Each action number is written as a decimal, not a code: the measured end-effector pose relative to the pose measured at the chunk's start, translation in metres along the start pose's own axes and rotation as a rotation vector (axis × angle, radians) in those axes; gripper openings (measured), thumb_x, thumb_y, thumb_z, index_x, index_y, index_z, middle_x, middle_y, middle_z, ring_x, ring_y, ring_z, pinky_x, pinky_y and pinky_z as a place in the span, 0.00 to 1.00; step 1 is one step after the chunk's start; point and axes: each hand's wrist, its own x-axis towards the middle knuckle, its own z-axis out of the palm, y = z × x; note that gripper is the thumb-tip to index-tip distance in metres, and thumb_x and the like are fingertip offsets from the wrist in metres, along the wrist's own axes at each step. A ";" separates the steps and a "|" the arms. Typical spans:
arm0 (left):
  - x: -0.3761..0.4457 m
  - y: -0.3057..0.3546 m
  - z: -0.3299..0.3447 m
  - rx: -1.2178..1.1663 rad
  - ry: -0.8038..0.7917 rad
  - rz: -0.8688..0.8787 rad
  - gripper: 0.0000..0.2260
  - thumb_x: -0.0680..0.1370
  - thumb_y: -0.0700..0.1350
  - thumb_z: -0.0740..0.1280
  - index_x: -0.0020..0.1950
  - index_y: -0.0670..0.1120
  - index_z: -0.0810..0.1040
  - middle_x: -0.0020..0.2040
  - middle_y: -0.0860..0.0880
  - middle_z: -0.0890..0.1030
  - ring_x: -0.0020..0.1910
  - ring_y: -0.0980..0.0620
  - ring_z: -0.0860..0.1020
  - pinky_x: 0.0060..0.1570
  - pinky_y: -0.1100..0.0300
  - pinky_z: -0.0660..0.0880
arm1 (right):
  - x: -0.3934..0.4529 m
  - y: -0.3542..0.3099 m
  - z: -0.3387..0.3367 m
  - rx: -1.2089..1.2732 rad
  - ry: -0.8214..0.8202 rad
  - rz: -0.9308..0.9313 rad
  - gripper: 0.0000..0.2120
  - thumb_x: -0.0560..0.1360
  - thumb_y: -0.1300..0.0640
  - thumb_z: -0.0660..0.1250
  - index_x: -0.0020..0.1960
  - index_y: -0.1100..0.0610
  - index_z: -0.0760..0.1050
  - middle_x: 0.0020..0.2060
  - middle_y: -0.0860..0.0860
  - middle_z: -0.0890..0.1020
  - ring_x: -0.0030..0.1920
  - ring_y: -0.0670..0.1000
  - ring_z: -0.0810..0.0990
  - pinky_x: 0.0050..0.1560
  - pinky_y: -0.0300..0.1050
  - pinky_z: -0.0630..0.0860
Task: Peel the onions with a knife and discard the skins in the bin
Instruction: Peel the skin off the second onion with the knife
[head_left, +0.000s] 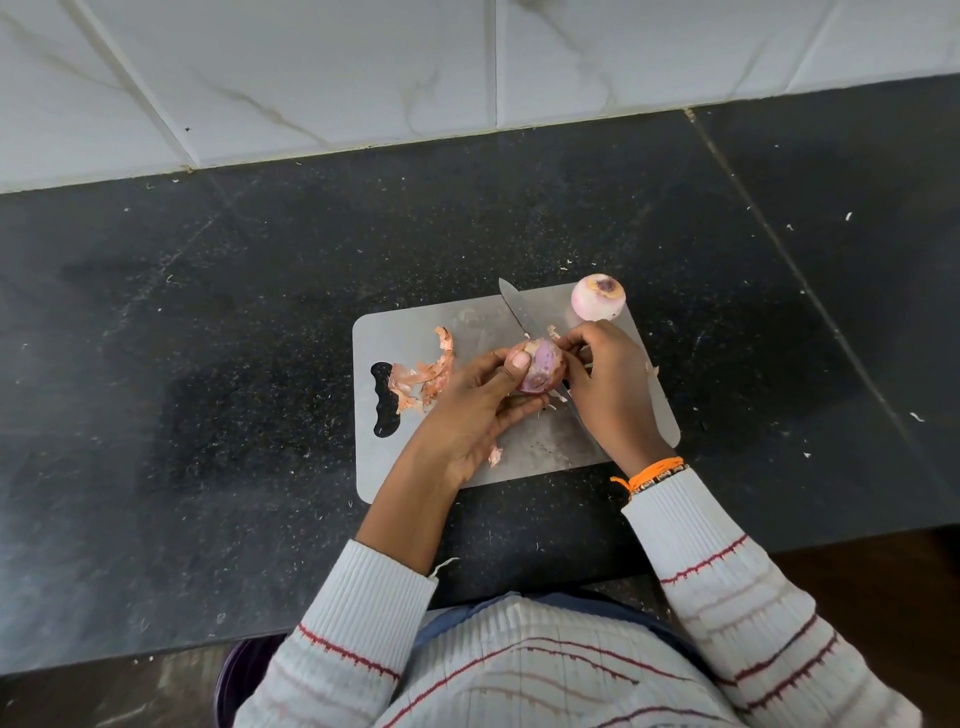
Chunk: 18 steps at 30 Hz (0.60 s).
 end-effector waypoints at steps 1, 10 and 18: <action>-0.001 0.001 0.000 -0.010 -0.019 0.015 0.12 0.80 0.40 0.59 0.61 0.38 0.73 0.52 0.42 0.80 0.51 0.49 0.80 0.50 0.61 0.78 | -0.001 0.002 0.000 -0.017 -0.025 0.014 0.03 0.74 0.66 0.65 0.47 0.62 0.77 0.43 0.56 0.80 0.44 0.51 0.77 0.41 0.36 0.70; 0.000 0.008 -0.006 -0.029 0.023 0.113 0.09 0.80 0.42 0.59 0.56 0.42 0.76 0.49 0.44 0.81 0.46 0.53 0.81 0.51 0.63 0.78 | -0.001 -0.009 -0.003 0.031 0.007 0.027 0.13 0.74 0.67 0.58 0.32 0.62 0.72 0.27 0.54 0.73 0.30 0.51 0.72 0.30 0.44 0.66; 0.000 0.007 -0.007 -0.050 0.006 0.129 0.10 0.79 0.38 0.59 0.59 0.41 0.75 0.52 0.45 0.80 0.48 0.53 0.81 0.51 0.62 0.78 | -0.002 -0.010 -0.006 0.169 -0.069 0.176 0.11 0.73 0.61 0.63 0.33 0.59 0.67 0.30 0.52 0.70 0.33 0.48 0.67 0.33 0.42 0.63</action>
